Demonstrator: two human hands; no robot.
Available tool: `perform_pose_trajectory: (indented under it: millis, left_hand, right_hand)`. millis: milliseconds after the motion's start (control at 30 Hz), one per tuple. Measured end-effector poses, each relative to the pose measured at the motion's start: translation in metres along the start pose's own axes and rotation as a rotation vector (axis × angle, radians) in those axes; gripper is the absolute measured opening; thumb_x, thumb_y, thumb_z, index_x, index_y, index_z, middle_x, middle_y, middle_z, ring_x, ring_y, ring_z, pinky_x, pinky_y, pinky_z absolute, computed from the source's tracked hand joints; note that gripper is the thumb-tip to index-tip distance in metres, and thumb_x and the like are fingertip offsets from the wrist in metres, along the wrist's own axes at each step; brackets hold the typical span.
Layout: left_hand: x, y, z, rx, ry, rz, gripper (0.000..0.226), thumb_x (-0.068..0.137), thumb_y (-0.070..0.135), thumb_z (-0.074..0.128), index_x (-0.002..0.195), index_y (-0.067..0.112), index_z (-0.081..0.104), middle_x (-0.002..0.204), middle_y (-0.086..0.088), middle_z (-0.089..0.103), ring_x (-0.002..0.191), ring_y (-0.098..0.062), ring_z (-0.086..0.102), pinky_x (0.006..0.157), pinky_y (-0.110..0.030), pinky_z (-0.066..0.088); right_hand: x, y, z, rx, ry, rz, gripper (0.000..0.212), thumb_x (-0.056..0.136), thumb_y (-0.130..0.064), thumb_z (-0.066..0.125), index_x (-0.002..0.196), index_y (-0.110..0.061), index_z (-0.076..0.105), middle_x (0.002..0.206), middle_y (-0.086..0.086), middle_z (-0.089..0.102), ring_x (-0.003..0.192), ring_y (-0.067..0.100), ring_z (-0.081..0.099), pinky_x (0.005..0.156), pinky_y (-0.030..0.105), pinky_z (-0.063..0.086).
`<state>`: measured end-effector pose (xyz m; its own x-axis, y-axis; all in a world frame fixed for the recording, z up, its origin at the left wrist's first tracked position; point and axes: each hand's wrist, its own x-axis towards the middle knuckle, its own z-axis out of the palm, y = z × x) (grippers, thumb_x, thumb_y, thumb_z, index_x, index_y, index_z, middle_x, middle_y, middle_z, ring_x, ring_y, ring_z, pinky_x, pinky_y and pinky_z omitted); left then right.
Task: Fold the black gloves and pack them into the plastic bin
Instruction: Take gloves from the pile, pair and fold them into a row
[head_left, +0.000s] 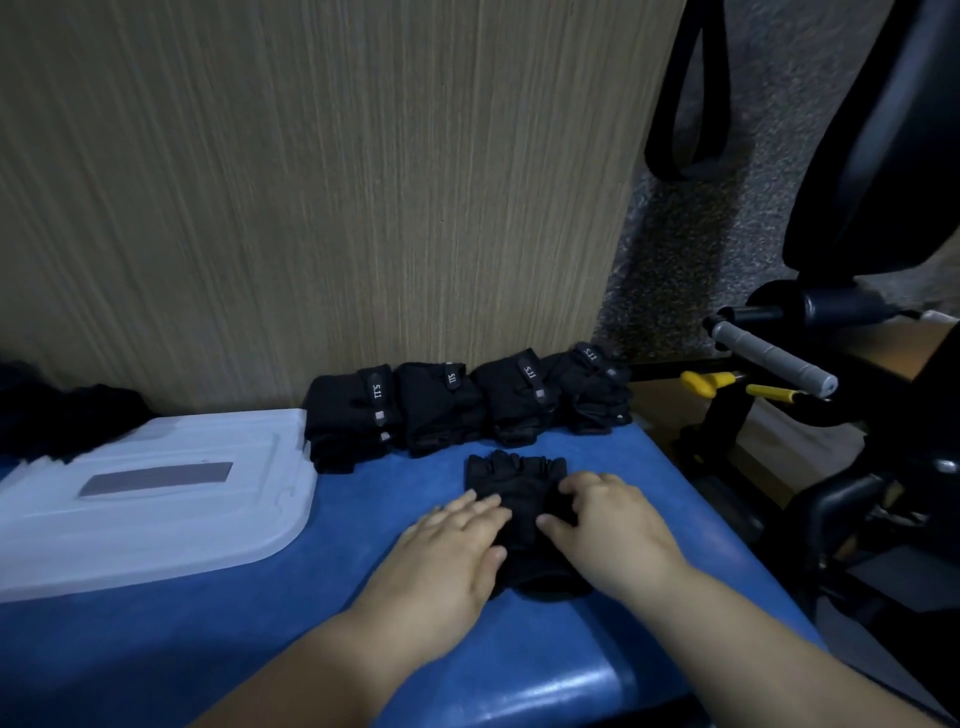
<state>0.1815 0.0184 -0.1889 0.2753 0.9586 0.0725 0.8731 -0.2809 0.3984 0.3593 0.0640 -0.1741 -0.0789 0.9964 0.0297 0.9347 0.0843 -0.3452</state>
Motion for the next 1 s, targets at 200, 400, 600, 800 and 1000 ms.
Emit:
perform_pose_trajectory:
  millis: [200,400,600,800,1000]
  left_hand:
    - [0.006,0.021,0.009,0.074,-0.060,-0.027,0.053,0.103,0.042,0.023,0.153,0.031,0.009,0.160,0.019,0.001,0.145,-0.001,-0.011,0.119,-0.026,-0.003]
    - [0.031,0.059,0.020,0.089,-0.112,-0.075,0.055,0.102,0.044,0.024,0.153,0.026,0.013,0.161,0.013,0.006,0.145,-0.012,0.003,0.117,-0.035,0.007]
    - [0.053,0.081,0.014,0.072,-0.093,-0.051,0.049,0.104,0.038,0.022,0.151,0.024,0.023,0.156,0.007,0.025,0.140,-0.015,0.018,0.114,-0.030,0.016]
    - [0.064,0.067,0.028,0.206,-0.235,-0.001,0.057,0.103,0.045,0.017,0.154,0.026,-0.001,0.160,0.014,-0.012,0.146,-0.007,-0.016,0.119,-0.040,-0.012]
    - [0.064,0.064,0.031,0.219,-0.260,-0.041,0.060,0.100,0.052,0.012,0.152,0.030,-0.009,0.156,0.018,-0.021,0.143,-0.004,-0.021,0.117,-0.046,-0.017]
  right_hand:
    - [0.004,0.007,-0.008,0.079,-0.002,-0.033,0.043,0.089,-0.035,0.062,0.128,-0.028,0.046,0.118,0.000,0.056,0.110,0.019,0.054,0.089,0.027,0.044]
    - [0.011,0.029,-0.026,0.149,0.127,0.004,0.034,0.090,-0.021,0.062,0.122,-0.027,0.053,0.107,-0.003,0.045,0.101,0.017,0.056,0.082,0.024,0.043]
    - [0.016,0.060,-0.035,0.067,0.149,0.035,0.038,0.091,-0.029,0.062,0.128,-0.028,0.056,0.132,-0.001,0.047,0.122,0.021,0.046,0.100,0.030,0.040]
    - [0.017,0.060,-0.024,-0.146,-0.218,-0.053,0.061,0.101,-0.047,0.028,0.154,-0.025,0.008,0.161,-0.011,-0.006,0.147,0.014,-0.014,0.120,0.045,0.002]
    - [0.016,0.062,-0.022,-0.195,-0.317,0.017,0.062,0.100,-0.052,0.020,0.153,-0.031,-0.004,0.158,-0.016,-0.017,0.145,0.015,-0.021,0.116,0.052,-0.011]
